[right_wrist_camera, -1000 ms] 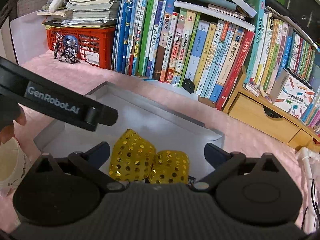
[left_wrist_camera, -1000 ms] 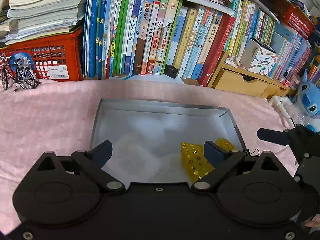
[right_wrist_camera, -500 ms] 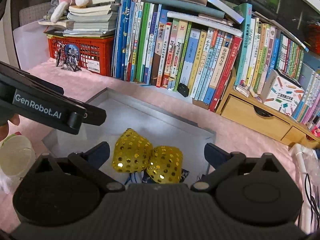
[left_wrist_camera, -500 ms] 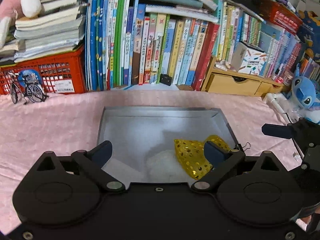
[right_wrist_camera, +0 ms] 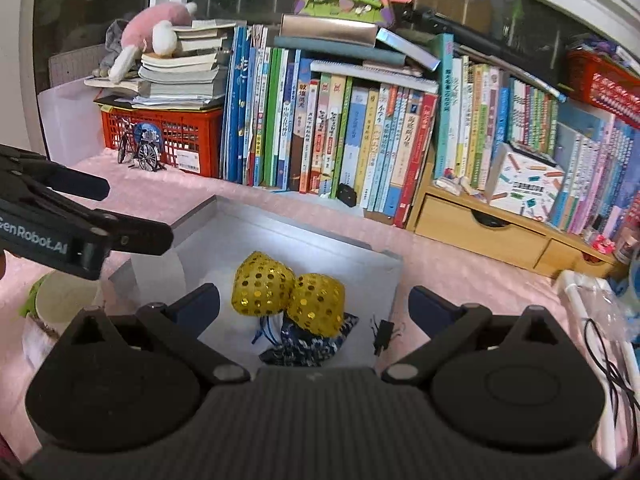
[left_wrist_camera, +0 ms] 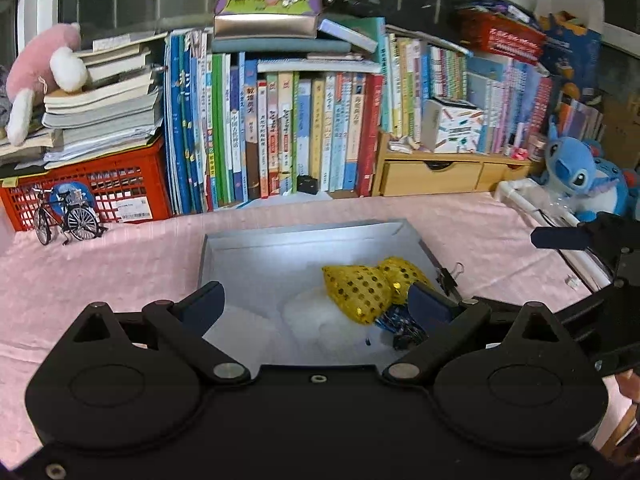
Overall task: Organize soft objects
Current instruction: 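Move both tools back toward the remaining soft items on the table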
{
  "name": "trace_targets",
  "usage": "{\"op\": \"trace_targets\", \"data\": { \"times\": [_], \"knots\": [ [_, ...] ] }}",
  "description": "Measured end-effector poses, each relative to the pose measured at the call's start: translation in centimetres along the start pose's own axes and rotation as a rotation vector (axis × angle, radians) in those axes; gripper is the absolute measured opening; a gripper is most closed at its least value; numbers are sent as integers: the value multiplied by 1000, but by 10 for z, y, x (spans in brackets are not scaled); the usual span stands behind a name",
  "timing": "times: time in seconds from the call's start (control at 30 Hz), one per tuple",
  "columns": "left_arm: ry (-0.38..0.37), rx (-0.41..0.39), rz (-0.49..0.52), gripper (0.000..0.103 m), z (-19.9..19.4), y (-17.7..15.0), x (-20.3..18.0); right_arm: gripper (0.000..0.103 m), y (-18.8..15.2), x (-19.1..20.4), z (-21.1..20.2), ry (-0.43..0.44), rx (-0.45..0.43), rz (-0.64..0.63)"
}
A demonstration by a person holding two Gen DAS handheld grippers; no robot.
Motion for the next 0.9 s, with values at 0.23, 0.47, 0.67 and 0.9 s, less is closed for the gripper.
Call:
{"op": "trace_targets", "data": {
  "times": [0.23,0.47,0.67,0.9],
  "knots": [
    [-25,-48,22,98,-30,-26,-5,103,-19,2,-27,-18,-60,3],
    [-16,-134,51,98,-52,-55,-4,103,-44,-2,-42,-62,-114,12],
    [1,-180,63,98,-64,-86,-2,103,-69,-3,-51,-65,-159,10],
    [57,-242,85,98,-73,-125,2,103,-106,-5,-53,-101,-170,25]
  ]
}}
Point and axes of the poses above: each gripper's, at about its wrist camera, not at the fingertips, and z roughly the way its jaws point, x to its left, y to its top, the point moved 6 cm from there along z, roughly the way its jaws point, and after that the axes turned 6 degrees about y, right-handed, at the moved point
